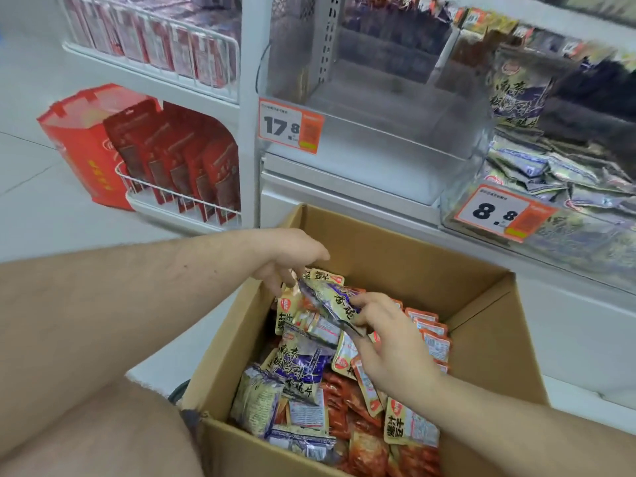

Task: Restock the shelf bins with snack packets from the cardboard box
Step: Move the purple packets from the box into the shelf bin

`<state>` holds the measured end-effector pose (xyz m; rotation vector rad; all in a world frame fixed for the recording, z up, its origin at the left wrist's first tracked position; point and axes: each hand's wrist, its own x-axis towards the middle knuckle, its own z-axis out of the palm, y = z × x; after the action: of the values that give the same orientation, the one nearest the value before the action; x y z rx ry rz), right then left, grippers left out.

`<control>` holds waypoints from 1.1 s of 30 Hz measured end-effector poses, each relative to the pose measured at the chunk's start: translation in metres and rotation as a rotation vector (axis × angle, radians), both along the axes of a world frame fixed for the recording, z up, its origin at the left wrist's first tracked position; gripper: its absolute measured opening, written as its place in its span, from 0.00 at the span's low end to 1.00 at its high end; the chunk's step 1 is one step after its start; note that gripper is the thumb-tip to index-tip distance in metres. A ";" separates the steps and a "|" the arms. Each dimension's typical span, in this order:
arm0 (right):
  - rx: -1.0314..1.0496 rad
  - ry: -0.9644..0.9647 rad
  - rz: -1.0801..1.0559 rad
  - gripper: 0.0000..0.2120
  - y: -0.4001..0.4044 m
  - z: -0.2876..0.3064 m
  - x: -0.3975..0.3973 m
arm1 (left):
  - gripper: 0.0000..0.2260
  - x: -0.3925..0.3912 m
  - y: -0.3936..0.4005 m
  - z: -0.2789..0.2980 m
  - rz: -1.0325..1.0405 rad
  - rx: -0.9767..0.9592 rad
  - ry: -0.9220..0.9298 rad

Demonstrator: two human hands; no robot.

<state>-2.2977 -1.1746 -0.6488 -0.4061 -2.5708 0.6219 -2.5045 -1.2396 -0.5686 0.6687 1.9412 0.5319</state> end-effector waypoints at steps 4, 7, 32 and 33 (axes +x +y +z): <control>0.278 0.156 0.145 0.09 0.005 0.007 0.008 | 0.21 0.001 0.000 0.005 0.126 -0.024 -0.339; 0.342 0.194 0.133 0.09 0.006 0.011 0.000 | 0.18 0.001 -0.003 0.004 0.107 0.059 -0.563; -1.092 -0.696 -0.785 0.23 -0.040 -0.100 -0.068 | 0.16 -0.014 -0.018 -0.007 0.152 0.396 -0.010; -1.055 -0.705 -0.755 0.21 -0.038 -0.094 -0.068 | 0.15 -0.014 -0.018 -0.008 0.150 0.394 -0.027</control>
<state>-2.3656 -1.2129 -0.7428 -2.0974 -2.0691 1.6730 -2.5182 -1.2575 -0.5762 0.7577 1.8867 1.0295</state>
